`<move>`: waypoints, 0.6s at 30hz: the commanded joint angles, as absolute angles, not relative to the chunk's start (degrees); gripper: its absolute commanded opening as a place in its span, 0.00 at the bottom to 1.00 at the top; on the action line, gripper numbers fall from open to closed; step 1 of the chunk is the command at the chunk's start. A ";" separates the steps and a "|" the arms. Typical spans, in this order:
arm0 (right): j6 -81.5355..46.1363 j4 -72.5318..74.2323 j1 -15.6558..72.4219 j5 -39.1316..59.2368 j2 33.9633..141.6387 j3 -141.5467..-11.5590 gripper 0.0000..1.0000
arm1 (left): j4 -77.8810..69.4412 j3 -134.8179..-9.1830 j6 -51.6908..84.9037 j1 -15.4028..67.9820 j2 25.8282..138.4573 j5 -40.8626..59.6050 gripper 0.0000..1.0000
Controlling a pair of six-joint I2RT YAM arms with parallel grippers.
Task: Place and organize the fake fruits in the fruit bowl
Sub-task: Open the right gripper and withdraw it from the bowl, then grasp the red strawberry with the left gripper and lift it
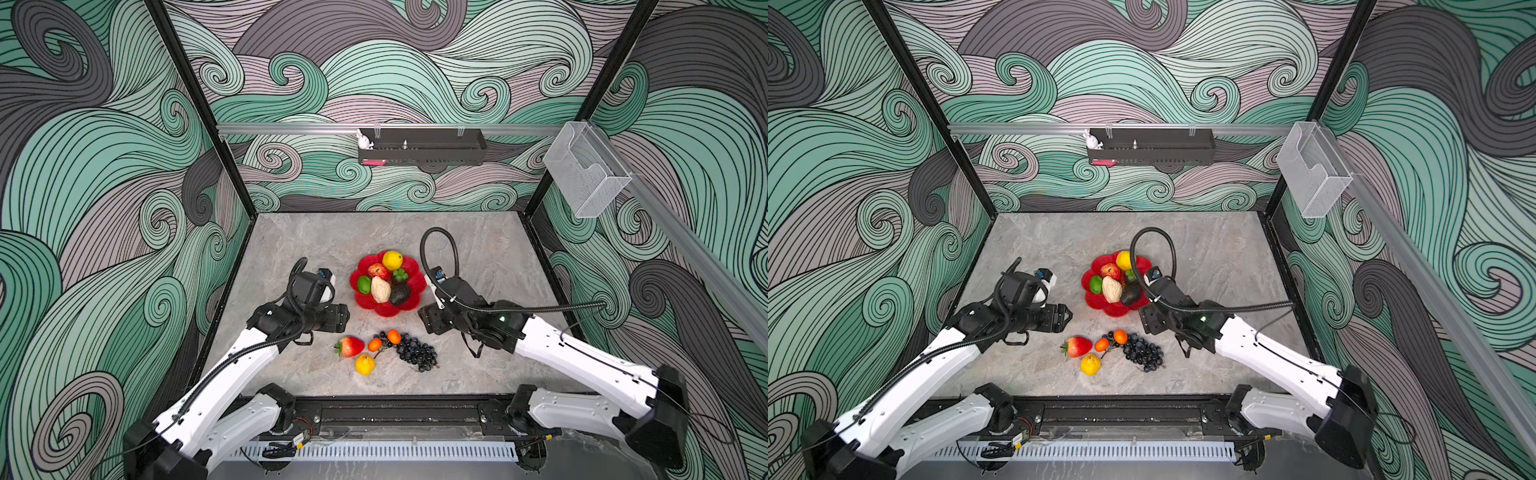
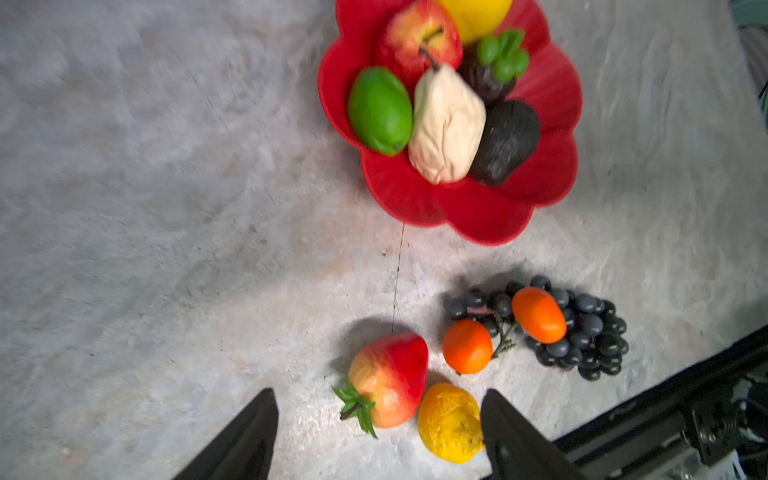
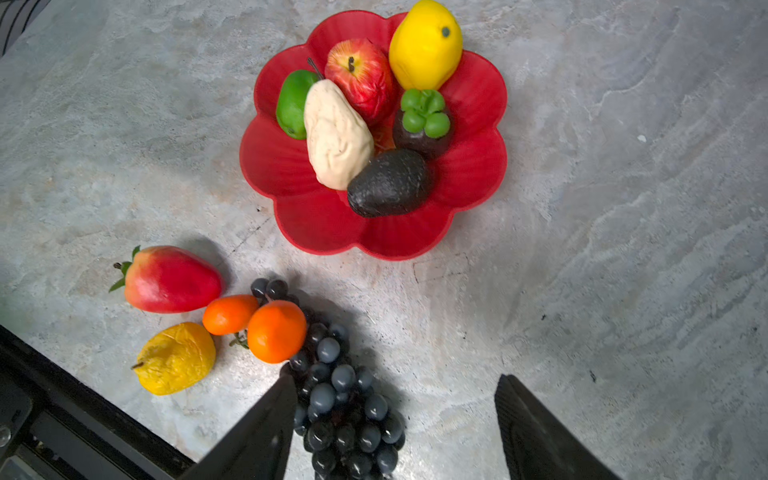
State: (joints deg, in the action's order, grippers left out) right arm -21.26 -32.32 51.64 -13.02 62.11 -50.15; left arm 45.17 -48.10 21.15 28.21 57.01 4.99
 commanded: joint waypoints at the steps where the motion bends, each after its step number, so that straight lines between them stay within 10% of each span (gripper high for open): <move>1: -26.32 -27.18 51.25 -13.10 56.30 -44.01 0.79 | 53.29 -51.32 24.84 31.28 60.33 7.70 0.76; 18: -34.15 -16.94 51.15 -9.35 43.45 -27.77 0.82 | 42.87 -42.04 47.40 39.29 63.33 -0.73 0.86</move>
State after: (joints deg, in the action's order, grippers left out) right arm -33.52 -18.76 51.40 -9.91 44.14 -28.34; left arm 47.83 -42.96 41.30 39.05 63.51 0.69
